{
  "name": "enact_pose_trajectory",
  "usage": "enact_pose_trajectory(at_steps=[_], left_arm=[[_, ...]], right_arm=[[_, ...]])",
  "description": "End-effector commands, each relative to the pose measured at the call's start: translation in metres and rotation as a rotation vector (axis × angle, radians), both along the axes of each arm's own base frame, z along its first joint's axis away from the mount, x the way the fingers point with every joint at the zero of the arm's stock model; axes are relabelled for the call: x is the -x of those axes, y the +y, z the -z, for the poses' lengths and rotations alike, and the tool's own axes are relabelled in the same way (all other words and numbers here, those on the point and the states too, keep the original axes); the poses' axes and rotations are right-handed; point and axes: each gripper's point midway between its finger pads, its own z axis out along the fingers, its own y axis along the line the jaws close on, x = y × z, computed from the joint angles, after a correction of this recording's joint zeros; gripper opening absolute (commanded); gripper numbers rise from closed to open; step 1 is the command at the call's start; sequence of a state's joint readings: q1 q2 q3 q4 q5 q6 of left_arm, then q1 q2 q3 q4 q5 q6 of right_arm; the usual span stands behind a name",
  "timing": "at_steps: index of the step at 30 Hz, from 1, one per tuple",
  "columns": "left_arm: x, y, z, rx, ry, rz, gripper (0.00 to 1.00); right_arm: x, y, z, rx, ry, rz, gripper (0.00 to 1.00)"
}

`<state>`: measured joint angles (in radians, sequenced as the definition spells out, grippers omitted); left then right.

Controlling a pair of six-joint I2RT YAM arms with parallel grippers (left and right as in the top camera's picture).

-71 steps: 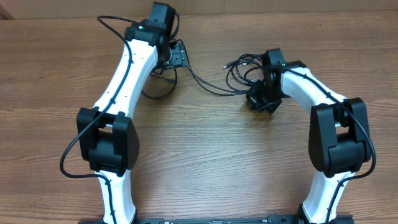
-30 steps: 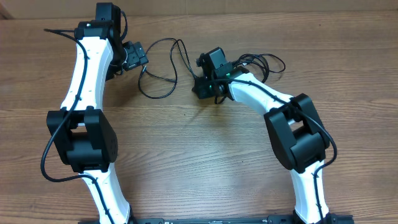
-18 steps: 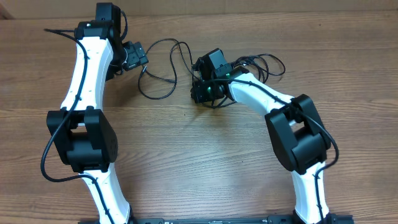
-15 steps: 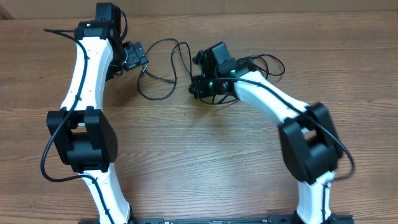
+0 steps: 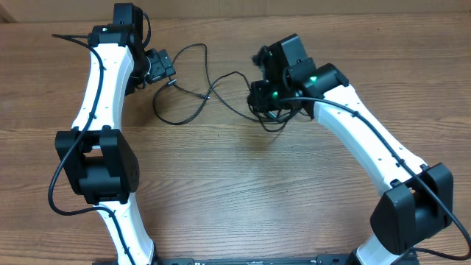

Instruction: Untangle cables

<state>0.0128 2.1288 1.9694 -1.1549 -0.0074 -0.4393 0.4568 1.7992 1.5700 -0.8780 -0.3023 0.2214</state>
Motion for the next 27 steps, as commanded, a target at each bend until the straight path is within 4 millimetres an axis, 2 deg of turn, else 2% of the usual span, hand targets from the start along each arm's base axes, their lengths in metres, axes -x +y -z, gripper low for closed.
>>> enact_pose_trajectory(at_steps=[1, 7, 11, 15, 18, 24, 26, 27], left_arm=[[0.001, -0.005, 0.007, 0.01, 0.016, -0.001, 1.0], [0.001, -0.005, 0.007, 0.01, 0.016, -0.001, 0.99], [0.001, -0.005, 0.007, 0.01, 0.015, -0.001, 0.99], [0.0, -0.005, 0.006, 0.011, 0.014, -0.002, 0.99], [-0.003, -0.005, 0.006, 0.01, -0.002, -0.001, 1.0], [-0.003, -0.006, 0.006, 0.018, -0.001, 0.001, 0.99], [0.021, -0.021, 0.01, 0.104, 0.097, 0.018, 1.0], [0.02, -0.027, 0.009, 0.136, 0.093, 0.014, 1.0]], right_arm=[[-0.008, -0.022, -0.005, 0.05, -0.033, 0.045, 0.04], [-0.009, -0.028, -0.003, 0.064, -0.026, 0.06, 0.04], [-0.016, -0.04, 0.0, 0.124, -0.049, 0.103, 0.04], [-0.016, -0.041, 0.0, 0.127, -0.048, 0.112, 0.04], [-0.02, -0.048, 0.001, 0.137, -0.033, 0.208, 0.04], [-0.021, -0.049, 0.001, 0.137, -0.03, 0.223, 0.04], [-0.02, -0.05, 0.001, 0.138, -0.028, 0.223, 0.04], [-0.02, -0.05, 0.002, 0.139, -0.026, 0.223, 0.04]])
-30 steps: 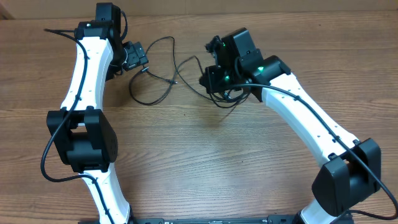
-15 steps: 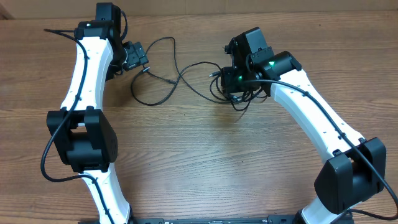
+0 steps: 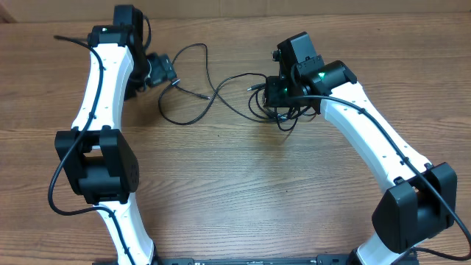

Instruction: Untangle cables

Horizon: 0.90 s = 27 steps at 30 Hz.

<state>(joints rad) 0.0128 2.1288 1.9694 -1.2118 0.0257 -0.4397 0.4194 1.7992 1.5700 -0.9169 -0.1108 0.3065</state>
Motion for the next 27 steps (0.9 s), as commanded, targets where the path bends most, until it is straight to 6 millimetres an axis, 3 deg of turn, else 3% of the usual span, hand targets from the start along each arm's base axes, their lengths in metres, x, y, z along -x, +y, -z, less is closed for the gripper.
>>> enact_pose_trajectory(at_steps=[1, 4, 5, 6, 9, 13, 18, 27], left_arm=[[0.006, -0.03, 0.007, 0.137, 0.039, 0.02, 1.0], [0.007, -0.043, 0.01, 0.155, 0.046, 0.076, 1.0], [0.008, -0.049, 0.011, 0.149, 0.048, 0.119, 0.96], [0.01, -0.062, 0.015, 0.138, 0.054, 0.225, 0.82], [0.016, -0.088, 0.02, 0.168, 0.065, 0.36, 0.79], [0.021, -0.12, 0.024, 0.188, 0.072, 0.438, 0.83], [0.026, -0.144, 0.031, 0.258, 0.087, 0.473, 0.92], [0.046, -0.215, 0.051, 0.793, 0.144, 0.616, 0.95]], right_arm=[[-0.002, -0.005, -0.009, 0.002, -0.023, 0.02, 0.04], [-0.003, -0.007, -0.009, 0.003, -0.022, 0.026, 0.04], [-0.003, -0.01, -0.008, 0.004, -0.019, 0.033, 0.04], [-0.004, -0.013, -0.008, 0.005, -0.015, 0.038, 0.04], [-0.004, -0.02, -0.007, 0.01, -0.005, 0.054, 0.04], [-0.003, -0.031, -0.004, 0.018, 0.017, 0.076, 0.04], [-0.001, -0.047, 0.0, 0.028, 0.054, 0.112, 0.04], [0.001, -0.062, 0.002, 0.013, 0.097, 0.176, 0.04]])
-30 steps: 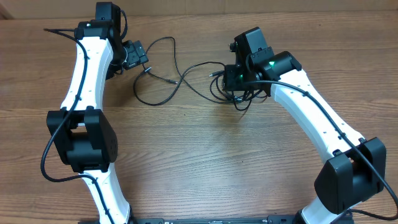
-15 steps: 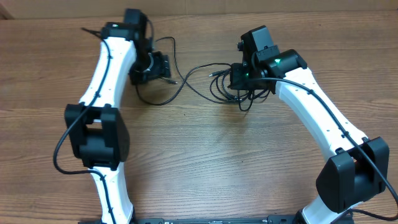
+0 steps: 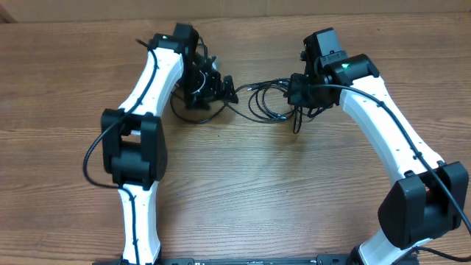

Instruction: Untangle cables

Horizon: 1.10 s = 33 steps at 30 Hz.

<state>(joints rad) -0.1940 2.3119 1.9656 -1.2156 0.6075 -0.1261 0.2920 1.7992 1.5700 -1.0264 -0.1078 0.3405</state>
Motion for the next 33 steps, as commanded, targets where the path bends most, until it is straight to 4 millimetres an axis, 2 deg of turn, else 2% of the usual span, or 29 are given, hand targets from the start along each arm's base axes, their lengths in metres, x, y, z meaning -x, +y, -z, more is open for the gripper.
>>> enact_pose_trajectory(at_steps=[1, 3, 4, 6, 10, 14, 18, 21, 24, 25, 29, 33], left_arm=[[0.011, -0.039, 0.0, 0.319, 0.09, 0.057, 0.95], [0.014, -0.048, 0.006, 0.385, 0.133, 0.051, 0.95], [0.018, -0.053, 0.016, 0.393, 0.162, 0.054, 0.96], [0.022, -0.06, 0.021, 0.389, 0.18, 0.064, 0.95], [0.021, -0.078, 0.022, 0.381, 0.188, 0.051, 0.95], [0.018, -0.095, 0.023, 0.374, 0.202, 0.019, 0.95], [0.016, -0.107, 0.042, 0.225, 0.23, -0.068, 0.93], [0.01, -0.106, 0.06, 0.08, 0.222, -0.163, 0.86], [-0.001, -0.092, 0.081, -0.105, 0.142, -0.241, 0.72], [-0.004, -0.087, 0.085, -0.151, 0.121, -0.257, 0.71], [-0.014, -0.08, 0.097, -0.315, -0.008, -0.28, 0.59], [-0.013, -0.077, 0.102, -0.43, -0.082, -0.288, 0.58]], right_arm=[[0.0, -0.003, -0.009, -0.015, -0.016, 0.017, 0.04], [0.0, -0.003, -0.009, -0.014, -0.016, 0.017, 0.04], [0.0, -0.003, -0.009, -0.014, -0.016, 0.017, 0.04], [0.0, -0.003, -0.009, -0.014, -0.016, 0.017, 0.04], [-0.002, -0.009, -0.008, -0.022, -0.008, 0.046, 0.04], [-0.001, -0.009, -0.012, -0.12, 0.022, 0.052, 0.04], [-0.002, -0.01, -0.019, -0.249, 0.051, 0.059, 0.04], [-0.001, -0.01, -0.019, -0.255, 0.054, 0.057, 0.04], [-0.001, -0.01, -0.019, -0.255, 0.057, 0.059, 0.04], [0.0, -0.01, -0.019, -0.255, 0.058, 0.058, 0.04], [0.003, -0.004, -0.021, -0.293, 0.073, 0.043, 0.04], [0.005, -0.004, -0.02, -0.292, 0.082, 0.044, 0.04]])
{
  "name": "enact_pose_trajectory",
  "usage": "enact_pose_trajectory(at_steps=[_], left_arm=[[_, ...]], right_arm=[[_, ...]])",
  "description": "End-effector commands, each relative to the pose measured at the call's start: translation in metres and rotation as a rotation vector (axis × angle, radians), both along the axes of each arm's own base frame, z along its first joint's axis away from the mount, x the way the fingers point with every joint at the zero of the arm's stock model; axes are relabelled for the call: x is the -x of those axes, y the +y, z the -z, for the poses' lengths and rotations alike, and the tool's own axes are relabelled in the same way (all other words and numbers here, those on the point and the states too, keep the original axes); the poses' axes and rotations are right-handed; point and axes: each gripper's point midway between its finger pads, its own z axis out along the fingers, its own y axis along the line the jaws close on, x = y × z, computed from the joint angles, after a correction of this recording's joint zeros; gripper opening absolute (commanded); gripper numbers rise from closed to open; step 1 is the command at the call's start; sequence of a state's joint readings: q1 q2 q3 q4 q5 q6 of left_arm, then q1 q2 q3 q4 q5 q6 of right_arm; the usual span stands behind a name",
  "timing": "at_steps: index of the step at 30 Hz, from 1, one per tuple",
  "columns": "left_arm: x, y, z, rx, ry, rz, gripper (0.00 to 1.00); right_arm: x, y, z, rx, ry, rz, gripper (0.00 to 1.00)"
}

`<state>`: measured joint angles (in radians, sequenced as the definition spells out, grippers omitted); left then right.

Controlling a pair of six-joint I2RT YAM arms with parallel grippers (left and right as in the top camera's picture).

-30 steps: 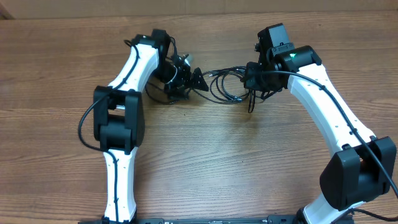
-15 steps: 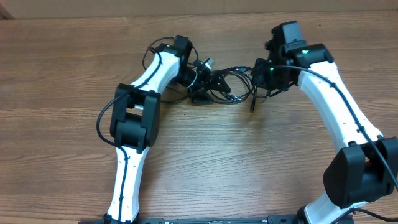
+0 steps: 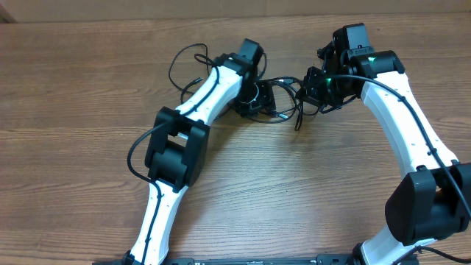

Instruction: Untangle cables

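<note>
Thin black cables (image 3: 283, 97) lie in a tangle at the table's far middle, strung between my two grippers. My left gripper (image 3: 254, 100) has reached across to the middle and looks shut on the tangle's left part. One loop of the cable (image 3: 182, 62) trails behind the left arm at the far left. My right gripper (image 3: 315, 85) looks shut on the right part, and a short end (image 3: 298, 119) hangs down beside it. The overhead view does not show either set of fingers plainly.
The wooden table (image 3: 88, 147) spreads out to the left and front. The left arm (image 3: 176, 147) stretches diagonally across the middle. The right arm (image 3: 412, 147) arches along the right side. The table's far edge (image 3: 110, 18) runs just behind the cables.
My left gripper has moved right, from about the far centre-left to the middle next to the tangle. My right gripper has shifted slightly right and farther back. The cable loop now trails left of the left arm.
At first my left gripper was at the far left by one cable end, with the right gripper on a bundle right of centre and the cable spread wide between. The right gripper then moved rightward with the bundle. The left gripper has come rightward, gathering the cable toward the middle.
</note>
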<state>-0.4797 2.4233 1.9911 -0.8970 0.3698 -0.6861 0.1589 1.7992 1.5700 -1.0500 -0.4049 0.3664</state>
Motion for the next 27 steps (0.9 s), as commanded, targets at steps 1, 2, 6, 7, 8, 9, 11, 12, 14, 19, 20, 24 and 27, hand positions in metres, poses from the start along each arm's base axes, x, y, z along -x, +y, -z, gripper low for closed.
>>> enact_pose_trajectory(at_steps=[1, 2, 6, 7, 8, 9, 11, 12, 14, 19, 20, 24, 27], left_arm=[[-0.001, 0.034, 0.048, -0.272, -0.037, -0.05, 0.58], [0.001, 0.033, 0.048, -0.279, -0.038, -0.045, 0.58], [0.012, 0.038, 0.06, -0.332, -0.007, -0.033, 0.54], [0.016, 0.04, 0.065, -0.344, 0.014, -0.029, 0.53], [0.023, 0.045, 0.074, -0.366, 0.047, -0.023, 0.5], [0.029, 0.048, 0.081, -0.38, 0.072, -0.017, 0.48], [0.042, 0.056, 0.096, -0.416, 0.131, 0.002, 0.39], [0.048, 0.06, 0.101, -0.433, 0.158, 0.019, 0.32], [0.058, 0.075, 0.105, -0.489, 0.197, 0.053, 0.23], [0.063, 0.117, 0.092, -0.635, 0.241, 0.07, 0.2], [0.064, 0.123, 0.087, -0.643, 0.261, 0.079, 0.2], [0.066, 0.142, 0.081, -0.645, 0.308, 0.121, 0.19], [0.067, 0.155, 0.079, -0.642, 0.333, 0.148, 0.2]], right_arm=[[0.003, 0.003, -0.009, -0.019, -0.012, -0.004, 0.04], [0.003, 0.003, -0.009, -0.019, -0.011, -0.004, 0.04], [0.003, 0.003, -0.009, -0.018, -0.011, -0.004, 0.04], [0.003, 0.003, -0.009, -0.018, -0.011, -0.004, 0.04], [0.003, 0.003, -0.009, -0.018, -0.011, -0.004, 0.04], [0.003, 0.003, -0.009, -0.018, -0.011, -0.005, 0.04], [0.003, 0.003, -0.009, -0.018, -0.011, -0.005, 0.04], [0.003, 0.003, -0.009, -0.018, -0.011, -0.005, 0.04], [0.003, 0.003, -0.009, -0.018, -0.011, -0.005, 0.04], [0.002, 0.003, -0.009, -0.019, -0.014, -0.005, 0.04], [0.002, 0.003, -0.009, -0.019, -0.014, -0.005, 0.04], [0.002, 0.003, -0.009, -0.019, -0.014, -0.005, 0.04], [0.002, 0.003, -0.009, -0.018, -0.014, -0.004, 0.04]])
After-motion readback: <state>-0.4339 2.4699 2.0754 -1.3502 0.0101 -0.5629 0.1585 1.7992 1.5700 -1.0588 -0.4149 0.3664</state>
